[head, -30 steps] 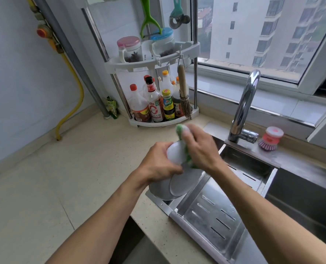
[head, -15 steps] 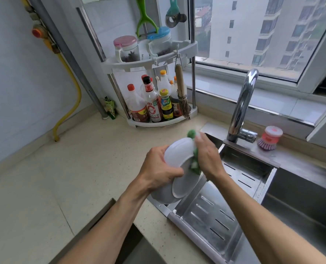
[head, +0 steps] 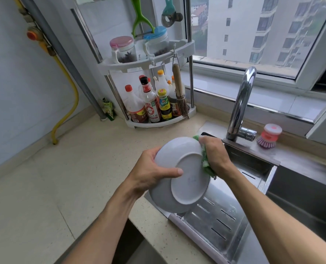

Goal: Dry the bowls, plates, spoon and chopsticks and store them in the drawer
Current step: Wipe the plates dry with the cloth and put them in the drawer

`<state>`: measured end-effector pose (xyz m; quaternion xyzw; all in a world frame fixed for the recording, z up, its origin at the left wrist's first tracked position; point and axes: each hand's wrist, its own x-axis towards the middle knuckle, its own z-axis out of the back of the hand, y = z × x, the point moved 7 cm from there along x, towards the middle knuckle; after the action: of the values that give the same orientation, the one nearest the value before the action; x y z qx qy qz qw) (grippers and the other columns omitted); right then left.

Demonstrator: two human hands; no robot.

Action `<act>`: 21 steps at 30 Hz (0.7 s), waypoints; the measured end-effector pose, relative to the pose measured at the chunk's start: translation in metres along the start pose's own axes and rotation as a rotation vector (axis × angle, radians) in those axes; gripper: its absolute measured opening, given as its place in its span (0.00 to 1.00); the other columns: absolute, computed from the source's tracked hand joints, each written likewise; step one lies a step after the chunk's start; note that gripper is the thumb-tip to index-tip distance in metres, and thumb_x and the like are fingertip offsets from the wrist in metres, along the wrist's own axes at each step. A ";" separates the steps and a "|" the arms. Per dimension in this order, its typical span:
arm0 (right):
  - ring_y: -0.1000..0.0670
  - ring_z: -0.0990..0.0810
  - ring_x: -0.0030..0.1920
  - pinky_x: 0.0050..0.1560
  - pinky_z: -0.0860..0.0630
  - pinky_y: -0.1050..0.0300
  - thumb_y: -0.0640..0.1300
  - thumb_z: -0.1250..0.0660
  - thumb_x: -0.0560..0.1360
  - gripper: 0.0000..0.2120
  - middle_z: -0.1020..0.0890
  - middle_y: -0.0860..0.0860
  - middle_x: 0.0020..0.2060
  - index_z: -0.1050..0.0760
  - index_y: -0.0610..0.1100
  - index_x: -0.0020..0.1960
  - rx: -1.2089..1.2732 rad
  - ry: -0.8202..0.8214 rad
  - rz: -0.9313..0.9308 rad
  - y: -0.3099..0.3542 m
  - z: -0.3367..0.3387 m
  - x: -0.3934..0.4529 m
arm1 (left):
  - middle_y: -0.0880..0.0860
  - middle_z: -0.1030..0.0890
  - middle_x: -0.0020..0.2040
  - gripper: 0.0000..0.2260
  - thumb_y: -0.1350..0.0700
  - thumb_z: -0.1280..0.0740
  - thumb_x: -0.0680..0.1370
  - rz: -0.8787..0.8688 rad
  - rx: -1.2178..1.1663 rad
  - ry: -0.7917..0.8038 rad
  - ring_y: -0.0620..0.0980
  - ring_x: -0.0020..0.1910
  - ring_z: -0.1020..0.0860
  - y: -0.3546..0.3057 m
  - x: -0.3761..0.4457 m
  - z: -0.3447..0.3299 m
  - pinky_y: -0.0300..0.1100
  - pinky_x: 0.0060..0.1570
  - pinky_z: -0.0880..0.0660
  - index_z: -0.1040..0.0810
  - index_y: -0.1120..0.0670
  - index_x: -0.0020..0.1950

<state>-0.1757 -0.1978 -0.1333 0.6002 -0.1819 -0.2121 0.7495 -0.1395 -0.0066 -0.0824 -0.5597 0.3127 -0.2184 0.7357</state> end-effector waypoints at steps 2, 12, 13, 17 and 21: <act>0.54 0.36 0.28 0.32 0.37 0.59 0.50 0.41 0.75 0.16 0.30 0.54 0.26 0.33 0.45 0.30 -0.082 0.129 0.050 0.014 -0.009 0.001 | 0.57 0.15 0.52 0.27 0.53 0.19 0.60 0.083 0.086 0.120 0.59 0.50 0.16 0.000 0.004 -0.007 0.56 0.50 0.18 0.18 0.54 0.58; 0.51 0.26 0.62 0.60 0.30 0.54 0.62 0.49 0.82 0.23 0.24 0.51 0.64 0.32 0.57 0.73 -0.307 0.246 0.311 0.040 -0.032 -0.023 | 0.57 0.14 0.49 0.22 0.63 0.20 0.62 -0.001 0.027 -0.074 0.58 0.47 0.15 0.001 0.011 -0.004 0.51 0.45 0.18 0.18 0.57 0.54; 0.49 0.25 0.63 0.61 0.28 0.52 0.65 0.49 0.81 0.24 0.24 0.51 0.65 0.31 0.58 0.72 -0.162 0.224 0.179 0.027 -0.026 -0.018 | 0.57 0.14 0.49 0.21 0.63 0.20 0.62 -0.005 -0.002 -0.096 0.57 0.46 0.15 0.001 0.010 -0.002 0.50 0.44 0.18 0.17 0.56 0.54; 0.47 0.26 0.63 0.65 0.27 0.40 0.60 0.50 0.83 0.22 0.25 0.47 0.67 0.33 0.55 0.73 -0.135 0.123 -0.002 0.006 -0.021 -0.016 | 0.58 0.14 0.50 0.25 0.62 0.22 0.59 0.021 -0.226 -0.241 0.59 0.49 0.16 0.013 0.009 0.007 0.51 0.46 0.19 0.18 0.58 0.55; 0.50 0.28 0.64 0.62 0.31 0.51 0.56 0.49 0.83 0.22 0.27 0.50 0.68 0.37 0.54 0.76 -0.263 0.155 0.223 0.027 -0.034 -0.027 | 0.58 0.14 0.51 0.29 0.58 0.20 0.56 0.038 -0.222 -0.261 0.61 0.51 0.16 0.015 0.009 -0.001 0.55 0.52 0.18 0.18 0.60 0.57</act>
<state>-0.1776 -0.1503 -0.1144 0.4878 -0.1598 -0.1027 0.8520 -0.1343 -0.0085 -0.0991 -0.6551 0.2471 -0.0940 0.7078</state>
